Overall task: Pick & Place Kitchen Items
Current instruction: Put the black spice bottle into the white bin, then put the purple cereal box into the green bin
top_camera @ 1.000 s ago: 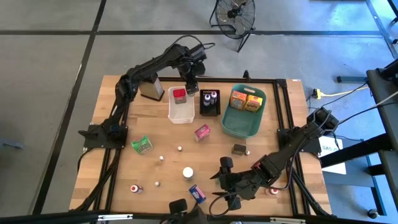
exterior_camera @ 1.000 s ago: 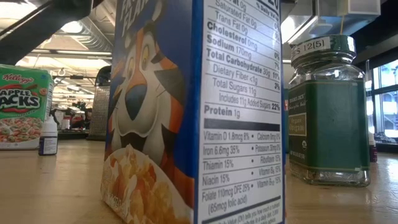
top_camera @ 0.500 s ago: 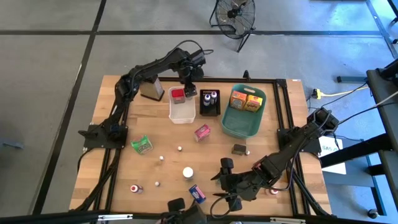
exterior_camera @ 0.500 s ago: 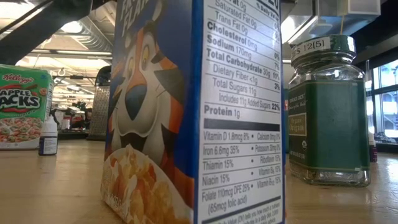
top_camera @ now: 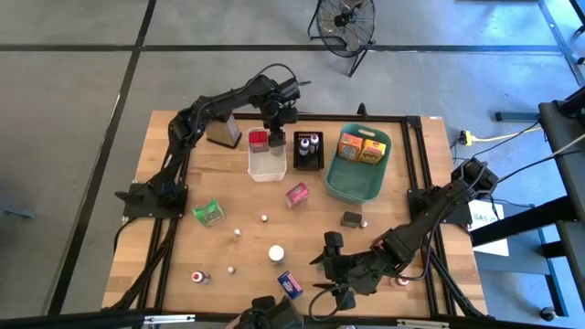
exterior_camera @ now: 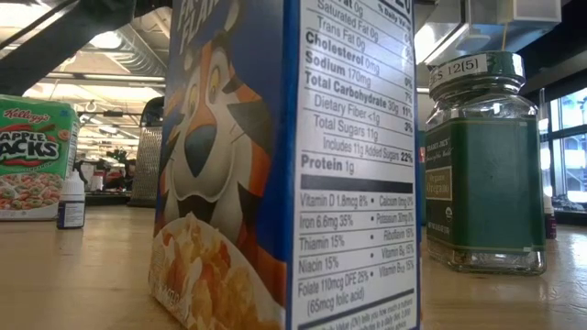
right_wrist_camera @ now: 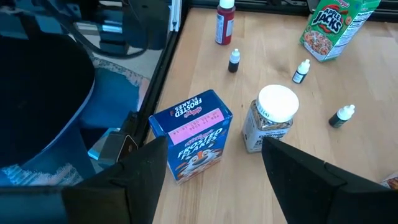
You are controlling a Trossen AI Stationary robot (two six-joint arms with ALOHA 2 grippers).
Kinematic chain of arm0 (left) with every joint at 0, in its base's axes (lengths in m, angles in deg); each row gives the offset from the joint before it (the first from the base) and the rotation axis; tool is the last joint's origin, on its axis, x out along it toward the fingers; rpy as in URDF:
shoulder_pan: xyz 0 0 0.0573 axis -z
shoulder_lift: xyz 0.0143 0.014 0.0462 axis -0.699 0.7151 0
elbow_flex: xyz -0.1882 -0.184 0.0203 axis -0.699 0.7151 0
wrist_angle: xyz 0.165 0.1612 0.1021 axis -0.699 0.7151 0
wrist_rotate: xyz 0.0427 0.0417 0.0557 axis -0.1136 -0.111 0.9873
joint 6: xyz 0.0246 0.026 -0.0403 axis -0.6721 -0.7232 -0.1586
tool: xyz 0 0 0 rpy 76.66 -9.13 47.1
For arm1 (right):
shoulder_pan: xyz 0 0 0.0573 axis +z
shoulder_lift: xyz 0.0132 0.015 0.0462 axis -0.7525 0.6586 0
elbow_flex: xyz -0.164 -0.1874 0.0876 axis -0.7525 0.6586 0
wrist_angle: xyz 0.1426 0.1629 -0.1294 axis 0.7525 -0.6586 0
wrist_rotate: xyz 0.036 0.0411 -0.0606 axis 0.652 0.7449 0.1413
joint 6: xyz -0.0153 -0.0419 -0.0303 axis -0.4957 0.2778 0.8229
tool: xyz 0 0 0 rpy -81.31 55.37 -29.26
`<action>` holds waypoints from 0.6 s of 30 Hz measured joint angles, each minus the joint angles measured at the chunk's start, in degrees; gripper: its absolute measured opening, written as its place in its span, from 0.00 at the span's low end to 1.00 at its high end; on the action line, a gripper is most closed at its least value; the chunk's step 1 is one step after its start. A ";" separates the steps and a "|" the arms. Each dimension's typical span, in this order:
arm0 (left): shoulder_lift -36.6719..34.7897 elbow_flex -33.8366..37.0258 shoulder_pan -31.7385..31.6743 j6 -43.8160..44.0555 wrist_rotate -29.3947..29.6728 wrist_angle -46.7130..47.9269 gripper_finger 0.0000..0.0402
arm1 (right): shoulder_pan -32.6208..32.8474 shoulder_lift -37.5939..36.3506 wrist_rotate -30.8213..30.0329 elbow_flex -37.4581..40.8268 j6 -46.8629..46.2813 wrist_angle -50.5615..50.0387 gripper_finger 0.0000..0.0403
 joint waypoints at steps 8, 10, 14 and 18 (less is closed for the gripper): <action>-0.03 2.44 -1.15 0.44 1.39 -1.53 0.59 | 0.00 0.00 0.02 0.00 0.00 0.00 0.66; -0.06 2.42 -1.39 1.12 1.42 -1.55 0.59 | 0.00 0.00 0.02 0.00 0.01 0.00 0.66; -1.61 2.29 -1.63 1.72 1.40 -1.02 0.59 | 0.00 0.00 0.02 0.00 0.02 -0.04 0.66; -4.12 2.24 -1.55 1.79 1.42 -0.48 0.59 | 0.00 0.00 0.04 0.00 0.04 -0.15 0.66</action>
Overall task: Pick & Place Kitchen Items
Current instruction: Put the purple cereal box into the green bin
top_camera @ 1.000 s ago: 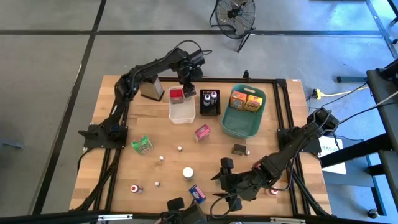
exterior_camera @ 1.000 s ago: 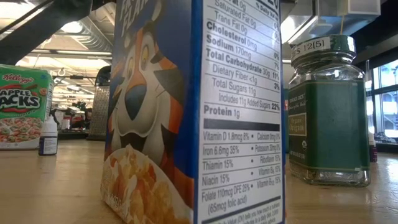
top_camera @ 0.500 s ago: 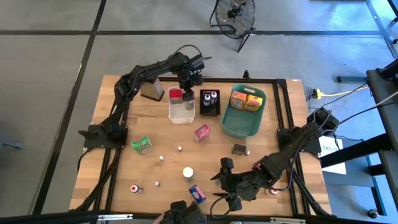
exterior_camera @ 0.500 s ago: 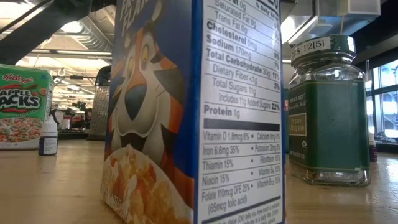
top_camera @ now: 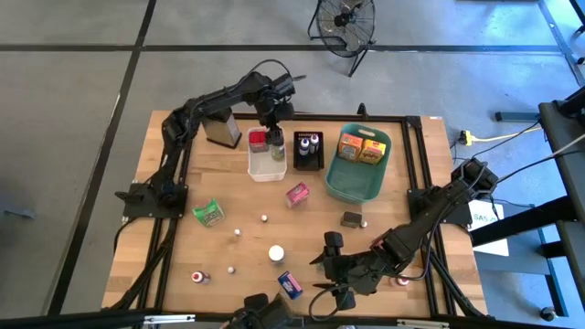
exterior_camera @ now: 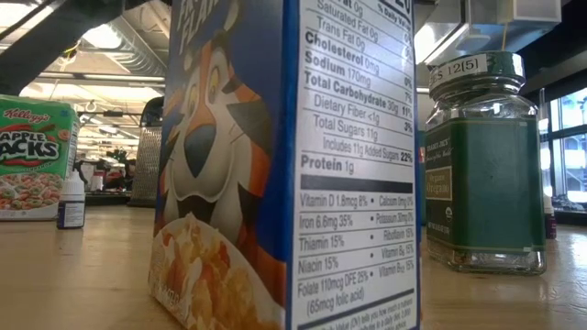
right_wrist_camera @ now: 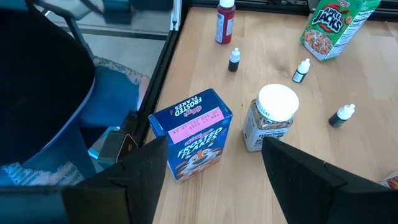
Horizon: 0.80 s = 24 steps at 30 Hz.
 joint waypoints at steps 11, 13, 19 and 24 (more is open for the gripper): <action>-13.40 -0.01 0.98 4.06 0.02 1.61 0.59 | 0.00 -0.02 0.15 0.00 0.42 0.02 0.66; -17.07 -0.01 1.41 5.32 0.02 2.08 0.59 | 0.00 -0.02 0.15 0.00 0.42 0.02 0.66; -29.47 -0.04 5.89 9.68 0.00 4.56 0.59 | -0.05 -0.02 0.09 0.00 3.92 0.41 0.65; -37.97 0.13 13.42 15.50 -0.02 5.23 0.59 | -0.10 -0.26 -4.76 0.00 15.61 2.09 0.65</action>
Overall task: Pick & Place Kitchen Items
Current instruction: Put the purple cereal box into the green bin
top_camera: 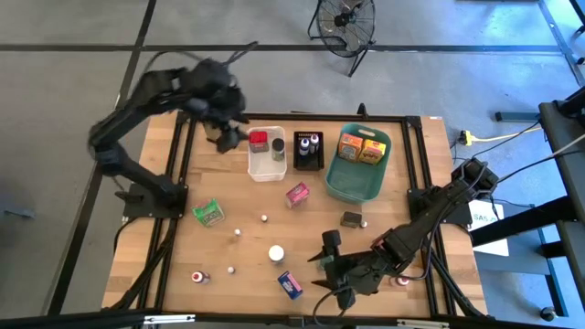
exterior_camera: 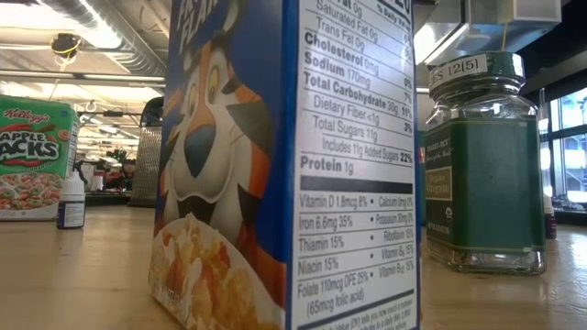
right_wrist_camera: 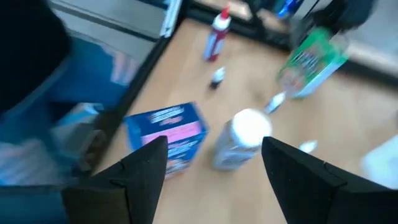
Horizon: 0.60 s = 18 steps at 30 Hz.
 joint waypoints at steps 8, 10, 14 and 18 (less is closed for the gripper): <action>-8.07 0.00 16.20 12.16 3.79 -0.47 0.59 | -1.26 0.00 -5.59 0.00 9.14 5.37 0.65; -9.10 0.00 21.32 14.17 9.06 -0.10 0.59 | -1.58 0.00 -5.59 0.00 11.64 7.96 0.65; -9.93 0.01 30.44 15.84 20.19 0.15 0.59 | -2.21 0.00 -5.71 0.00 13.43 13.00 0.65; -9.54 0.00 35.92 17.49 26.71 0.24 0.59 | -2.33 -0.02 -5.85 0.00 12.22 16.90 0.66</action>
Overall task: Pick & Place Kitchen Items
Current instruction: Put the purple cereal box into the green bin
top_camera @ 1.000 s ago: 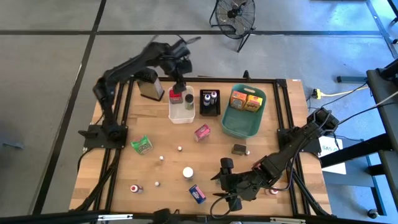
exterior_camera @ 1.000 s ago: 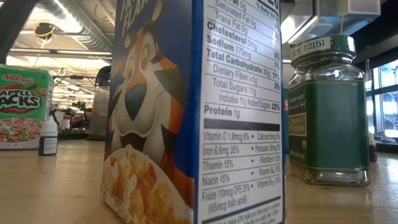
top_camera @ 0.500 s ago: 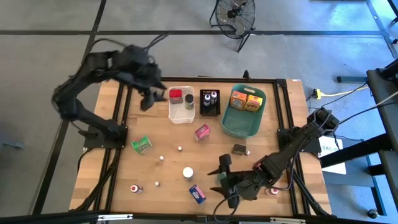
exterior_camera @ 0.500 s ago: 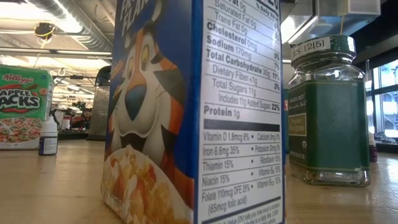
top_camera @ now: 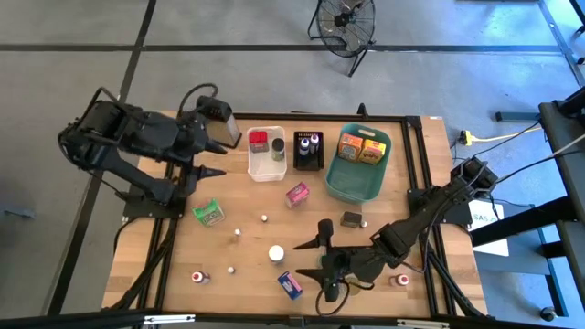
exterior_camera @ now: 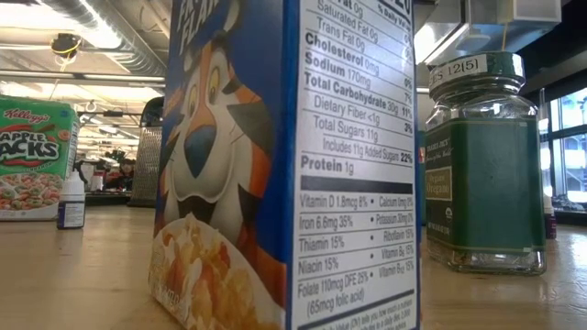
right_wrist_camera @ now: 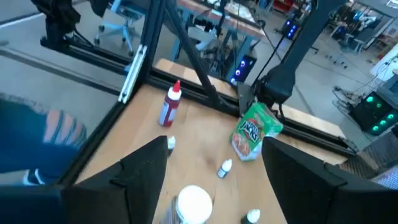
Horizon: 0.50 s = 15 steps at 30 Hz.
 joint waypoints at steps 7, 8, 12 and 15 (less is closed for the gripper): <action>1.11 0.06 6.37 8.40 8.64 9.56 0.59 | 0.23 0.00 8.55 0.00 -0.07 2.10 0.73; 1.07 0.06 7.11 10.40 10.61 10.79 0.59 | 0.23 0.00 10.62 0.00 -0.11 2.18 0.74; 0.91 0.06 9.53 14.29 14.51 11.36 0.59 | 0.23 0.00 13.83 0.00 -2.88 2.06 0.78; 0.72 0.06 11.09 15.88 16.68 11.40 0.59 | 0.24 0.00 13.93 0.00 -5.54 2.21 0.78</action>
